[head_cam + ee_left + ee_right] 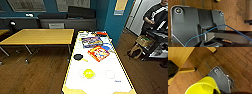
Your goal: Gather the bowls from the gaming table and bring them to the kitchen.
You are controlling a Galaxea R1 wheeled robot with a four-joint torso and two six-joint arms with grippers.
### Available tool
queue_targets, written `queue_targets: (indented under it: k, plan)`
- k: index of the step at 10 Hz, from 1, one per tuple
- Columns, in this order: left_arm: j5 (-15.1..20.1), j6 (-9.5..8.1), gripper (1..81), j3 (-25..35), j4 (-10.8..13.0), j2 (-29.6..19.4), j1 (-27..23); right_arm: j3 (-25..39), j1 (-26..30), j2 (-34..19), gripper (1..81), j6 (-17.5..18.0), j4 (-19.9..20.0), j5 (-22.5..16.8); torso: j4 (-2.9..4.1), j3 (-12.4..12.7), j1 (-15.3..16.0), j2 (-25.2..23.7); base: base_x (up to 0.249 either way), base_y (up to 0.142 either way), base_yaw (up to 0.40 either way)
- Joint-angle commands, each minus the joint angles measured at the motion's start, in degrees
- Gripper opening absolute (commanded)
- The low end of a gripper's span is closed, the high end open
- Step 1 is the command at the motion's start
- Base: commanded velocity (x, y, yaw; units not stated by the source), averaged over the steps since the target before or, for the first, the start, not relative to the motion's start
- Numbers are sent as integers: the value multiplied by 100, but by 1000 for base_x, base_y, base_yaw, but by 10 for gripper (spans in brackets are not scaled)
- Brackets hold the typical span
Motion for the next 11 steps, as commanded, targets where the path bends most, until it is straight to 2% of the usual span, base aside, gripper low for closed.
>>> queue_targets:
  k: [1,3,7,8,10,11]
  plan:
    - [315,-185,811,2317,-42,-1882,-584,-1018,-935,1053,10,-59,-1381,781,0,0,0,0,0,0,0]
    - [324,-237,811,2952,-68,-2499,-926,-1732,-1111,1714,10,-59,-1505,781,0,0,0,0,0,0,0]
    - [350,-835,811,3911,-86,-3423,-1788,-2989,-1384,2892,10,-59,-1830,790,0,2,-4,0,0,0,0]
    - [385,-1107,811,4043,-95,-3538,-2043,-3253,-1402,3155,10,-59,-1875,789,0,2,-4,0,0,0,0]
    - [429,-1818,811,4132,-104,-3740,-2579,-3693,-1428,3569,10,-59,-1892,781,0,2,-6,0,0,0,0]
    - [587,-2056,811,4175,-95,-3811,-2808,-3860,-1428,3719,10,-59,-1892,781,0,2,-6,0,0,0,0]
